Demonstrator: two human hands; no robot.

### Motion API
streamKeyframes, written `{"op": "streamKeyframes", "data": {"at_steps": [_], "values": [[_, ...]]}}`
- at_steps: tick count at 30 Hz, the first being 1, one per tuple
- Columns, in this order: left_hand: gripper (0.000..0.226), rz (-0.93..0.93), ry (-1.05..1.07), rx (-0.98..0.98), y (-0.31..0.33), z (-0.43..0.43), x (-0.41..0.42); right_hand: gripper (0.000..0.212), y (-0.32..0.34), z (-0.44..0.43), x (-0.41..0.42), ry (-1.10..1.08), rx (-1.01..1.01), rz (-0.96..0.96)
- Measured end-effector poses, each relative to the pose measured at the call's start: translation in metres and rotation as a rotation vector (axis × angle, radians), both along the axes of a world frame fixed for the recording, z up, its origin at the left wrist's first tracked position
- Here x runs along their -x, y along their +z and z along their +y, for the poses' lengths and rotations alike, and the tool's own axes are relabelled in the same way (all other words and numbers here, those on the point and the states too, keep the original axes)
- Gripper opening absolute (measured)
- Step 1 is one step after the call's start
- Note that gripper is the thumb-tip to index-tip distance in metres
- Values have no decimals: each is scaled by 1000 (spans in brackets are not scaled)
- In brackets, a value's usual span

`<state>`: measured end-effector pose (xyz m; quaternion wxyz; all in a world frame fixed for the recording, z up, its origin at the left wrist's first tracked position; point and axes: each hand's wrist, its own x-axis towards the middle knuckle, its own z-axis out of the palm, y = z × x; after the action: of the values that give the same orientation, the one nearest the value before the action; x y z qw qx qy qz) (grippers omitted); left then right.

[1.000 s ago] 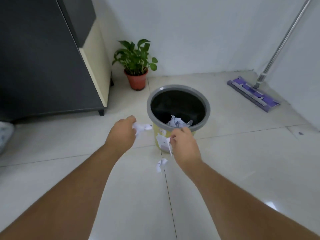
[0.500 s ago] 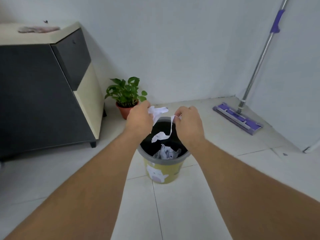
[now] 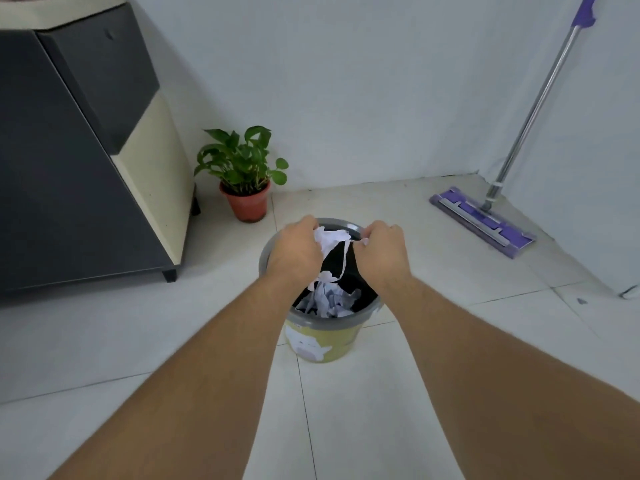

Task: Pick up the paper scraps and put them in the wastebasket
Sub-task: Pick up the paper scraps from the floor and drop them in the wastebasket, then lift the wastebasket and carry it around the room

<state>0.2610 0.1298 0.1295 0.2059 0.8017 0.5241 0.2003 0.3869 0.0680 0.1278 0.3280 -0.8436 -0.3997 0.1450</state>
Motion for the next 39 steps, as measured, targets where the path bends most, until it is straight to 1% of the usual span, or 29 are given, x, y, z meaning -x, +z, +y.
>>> {"op": "streamKeyframes", "data": {"at_steps": [2,3,5,6,8,12,15,18,21,23,25,27,29,32,35,39], "values": [[29,20,-24,67,-12,7,-6,28,-5,8,-3,-24,49,138],[34,16,-59,111,-17,10,-8,31,-7,8,-3,-34,46,206],[52,-14,-163,196,-27,14,-8,34,-14,5,-4,-40,1,301],[57,-15,-205,207,-31,13,-6,35,-18,0,-4,-44,-23,330],[56,-18,-209,167,-38,12,1,37,-29,-10,-6,-73,-50,356],[48,-73,-16,74,-46,12,28,43,-43,-27,-15,-113,-79,264],[56,-53,161,82,-53,12,52,52,-48,-35,-22,-194,-36,237],[70,-78,287,186,-62,12,69,57,-49,-36,-21,-215,49,258],[73,-156,341,301,-72,7,73,62,-54,-37,-18,-222,123,296],[74,-152,366,354,-78,3,72,61,-61,-38,-15,-224,160,346],[73,-150,381,415,-82,-1,71,54,-69,-39,-12,-226,174,387],[67,-194,370,493,-86,-5,69,51,-76,-39,-10,-238,172,413],[54,-257,337,559,-87,-8,65,51,-82,-38,-9,-246,164,455],[31,-319,336,584,-87,-12,57,44,-90,-36,-9,-253,143,505],[27,-295,359,555,-89,-14,53,42,-96,-37,-10,-257,135,469],[25,-299,334,559,-85,-17,55,40,-93,-39,-9,-248,133,391]]}}
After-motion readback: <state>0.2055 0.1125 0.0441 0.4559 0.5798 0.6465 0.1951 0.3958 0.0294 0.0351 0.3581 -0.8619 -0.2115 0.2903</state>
